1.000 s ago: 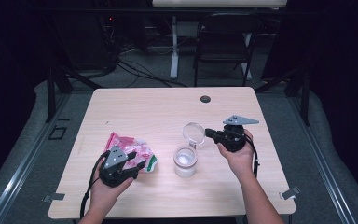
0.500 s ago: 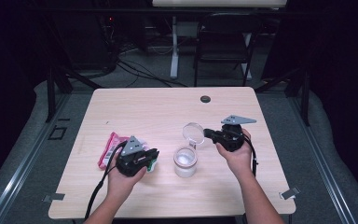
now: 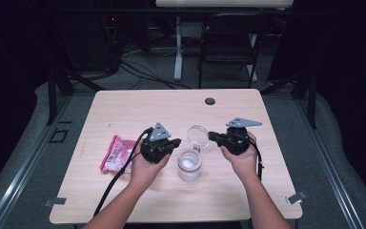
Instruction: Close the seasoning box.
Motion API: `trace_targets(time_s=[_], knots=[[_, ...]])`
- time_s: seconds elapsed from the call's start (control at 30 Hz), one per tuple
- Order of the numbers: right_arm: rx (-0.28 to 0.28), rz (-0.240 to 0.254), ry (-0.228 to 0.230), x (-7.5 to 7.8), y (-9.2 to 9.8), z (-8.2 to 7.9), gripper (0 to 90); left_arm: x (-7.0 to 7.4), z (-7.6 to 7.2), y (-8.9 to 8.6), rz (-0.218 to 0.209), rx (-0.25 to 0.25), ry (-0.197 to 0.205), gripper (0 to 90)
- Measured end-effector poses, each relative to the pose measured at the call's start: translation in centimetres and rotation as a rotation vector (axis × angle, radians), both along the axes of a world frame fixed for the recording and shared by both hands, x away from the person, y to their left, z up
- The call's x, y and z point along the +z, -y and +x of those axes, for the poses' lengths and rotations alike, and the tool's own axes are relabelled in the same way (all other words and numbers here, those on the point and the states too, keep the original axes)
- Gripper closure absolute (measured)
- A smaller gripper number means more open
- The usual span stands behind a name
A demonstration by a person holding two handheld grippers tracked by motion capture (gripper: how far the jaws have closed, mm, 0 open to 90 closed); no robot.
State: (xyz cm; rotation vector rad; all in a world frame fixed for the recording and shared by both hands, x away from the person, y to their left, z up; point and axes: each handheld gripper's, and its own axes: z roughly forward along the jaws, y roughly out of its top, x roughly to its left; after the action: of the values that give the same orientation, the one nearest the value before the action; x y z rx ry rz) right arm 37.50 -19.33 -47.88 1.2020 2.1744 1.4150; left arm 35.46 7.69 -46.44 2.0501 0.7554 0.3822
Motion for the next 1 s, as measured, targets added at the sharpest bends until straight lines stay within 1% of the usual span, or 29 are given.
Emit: trace_targets(time_s=[0.03, 0.23, 0.37, 0.43, 0.57, 0.67, 0.73, 0.83, 0.93, 1.0], knots=[[0.0, 0.0, 0.0, 0.0, 0.0, 0.0, 88.3, 0.0, 0.1, 0.3, -0.006, 0.002, -0.001, 90.0], [0.0, 0.0, 0.001, 0.0, 0.0, 0.0, 88.5, 0.6, 0.7, 1.8, -0.004, -0.015, 0.003, 90.0], [0.007, 0.003, 0.002, 0.1, -0.1, -0.1, 88.5, 0.8, 0.9, 2.4, -0.004, -0.018, 0.007, 90.0], [0.006, 0.007, 0.006, 0.1, -0.1, -0.2, 88.3, 0.8, 0.9, 2.6, 0.003, -0.019, 0.01, 90.0], [0.016, 0.003, 0.009, 0.2, -0.2, -0.4, 88.3, 0.8, 0.9, 2.5, 0.011, -0.019, 0.016, 90.0], [0.019, 0.009, 0.014, 0.2, -0.3, -0.5, 88.2, 0.9, 0.7, 2.3, 0.008, -0.021, 0.016, 90.0], [0.024, 0.011, 0.012, 0.3, -0.3, -0.5, 88.1, 0.9, 0.5, 2.2, 0.008, -0.022, 0.021, 90.0], [0.035, 0.022, 0.007, 0.3, -0.5, -0.6, 87.9, 1.0, 0.3, 2.0, 0.003, -0.021, 0.019, 90.0], [0.041, 0.014, 0.012, 0.3, -0.7, -0.7, 88.0, 1.0, 0.1, 1.9, 0.005, -0.025, 0.021, 90.0], [0.047, 0.017, 0.012, 0.3, -0.8, -0.7, 87.9, 0.9, 0.0, 1.7, 0.007, -0.028, 0.02, 90.0]])
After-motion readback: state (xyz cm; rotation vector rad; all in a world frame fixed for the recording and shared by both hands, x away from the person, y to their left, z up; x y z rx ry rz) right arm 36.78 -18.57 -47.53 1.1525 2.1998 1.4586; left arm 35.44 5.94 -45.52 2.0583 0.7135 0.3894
